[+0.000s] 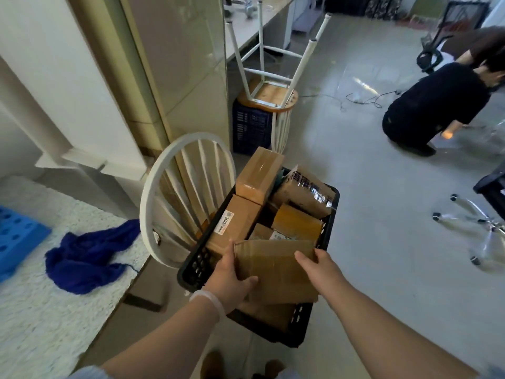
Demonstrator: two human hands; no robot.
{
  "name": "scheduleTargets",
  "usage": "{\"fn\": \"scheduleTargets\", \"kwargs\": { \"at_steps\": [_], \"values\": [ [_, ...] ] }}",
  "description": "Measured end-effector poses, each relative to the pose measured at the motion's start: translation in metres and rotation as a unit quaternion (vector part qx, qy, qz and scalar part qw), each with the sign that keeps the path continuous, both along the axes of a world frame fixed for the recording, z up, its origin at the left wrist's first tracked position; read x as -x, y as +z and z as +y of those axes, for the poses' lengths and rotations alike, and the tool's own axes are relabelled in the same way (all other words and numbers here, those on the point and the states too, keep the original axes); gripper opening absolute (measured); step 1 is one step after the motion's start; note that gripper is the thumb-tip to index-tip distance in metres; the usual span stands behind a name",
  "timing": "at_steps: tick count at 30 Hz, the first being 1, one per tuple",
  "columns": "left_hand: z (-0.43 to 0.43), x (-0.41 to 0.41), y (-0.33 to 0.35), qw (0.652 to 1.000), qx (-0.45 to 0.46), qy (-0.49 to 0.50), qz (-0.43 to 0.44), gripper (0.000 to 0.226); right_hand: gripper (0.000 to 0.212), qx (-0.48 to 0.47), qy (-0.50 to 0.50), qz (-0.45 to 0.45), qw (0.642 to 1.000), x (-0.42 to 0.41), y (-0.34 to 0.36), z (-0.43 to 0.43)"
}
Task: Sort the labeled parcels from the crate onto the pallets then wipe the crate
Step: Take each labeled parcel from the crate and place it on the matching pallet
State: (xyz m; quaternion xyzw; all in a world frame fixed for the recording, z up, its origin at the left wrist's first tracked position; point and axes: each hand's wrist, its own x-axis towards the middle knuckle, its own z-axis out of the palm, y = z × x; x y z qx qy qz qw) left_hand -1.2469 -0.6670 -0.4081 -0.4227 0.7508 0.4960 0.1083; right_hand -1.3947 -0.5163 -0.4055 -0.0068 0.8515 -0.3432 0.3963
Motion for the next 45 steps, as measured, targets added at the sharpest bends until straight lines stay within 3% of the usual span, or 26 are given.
{"fn": "scheduleTargets", "kwargs": {
  "at_steps": [7, 11, 13, 17, 24, 28, 31, 34, 36, 38, 40, 42, 45],
  "values": [
    [0.005, 0.005, 0.039, 0.989, 0.035, 0.071, 0.123, 0.085, 0.057, 0.1, -0.066, -0.062, 0.991, 0.029, 0.038, -0.015],
    [0.012, 0.003, 0.06, 0.957, -0.043, 0.195, 0.208, 0.09, 0.065, 0.145, -0.045, -0.04, 0.988, 0.031, 0.048, -0.021],
    [0.015, 0.002, 0.071, 0.936, -0.071, 0.25, 0.237, 0.068, 0.06, 0.165, -0.033, -0.048, 0.985, 0.028, 0.057, -0.024],
    [0.011, 0.0, 0.082, 0.922, -0.019, 0.299, 0.245, 0.054, 0.048, 0.192, -0.008, -0.063, 0.979, 0.023, 0.072, -0.026],
    [0.014, -0.002, 0.091, 0.887, -0.013, 0.357, 0.293, 0.055, 0.066, 0.219, 0.063, -0.065, 0.972, 0.013, 0.081, -0.033],
    [0.008, -0.009, 0.098, 0.884, 0.013, 0.363, 0.295, 0.046, 0.069, 0.198, 0.106, -0.04, 0.974, 0.011, 0.085, -0.034],
    [0.002, -0.015, 0.099, 0.881, -0.006, 0.368, 0.296, 0.045, 0.071, 0.199, 0.112, -0.007, 0.974, 0.02, 0.089, -0.037],
    [0.003, -0.015, 0.102, 0.871, -0.033, 0.373, 0.319, 0.044, 0.058, 0.215, 0.119, -0.049, 0.968, 0.028, 0.09, -0.04],
    [0.003, -0.012, 0.105, 0.864, -0.036, 0.373, 0.336, 0.054, 0.042, 0.231, 0.126, -0.083, 0.961, 0.026, 0.093, -0.041],
    [0.005, -0.007, 0.107, 0.859, -0.006, 0.38, 0.342, 0.078, 0.034, 0.247, 0.115, -0.087, 0.958, 0.023, 0.092, -0.043],
    [0.007, -0.002, 0.105, 0.882, 0.051, 0.35, 0.311, 0.097, 0.034, 0.259, 0.102, -0.086, 0.957, 0.018, 0.091, -0.046],
    [0.018, 0.002, 0.104, 0.903, 0.084, 0.309, 0.286, 0.098, 0.033, 0.277, 0.098, -0.086, 0.952, 0.009, 0.093, -0.05],
    [0.029, 0.002, 0.099, 0.89, 0.057, 0.303, 0.336, 0.103, 0.035, 0.284, 0.117, -0.063, 0.95, -0.004, 0.092, -0.056]
  ]
}}
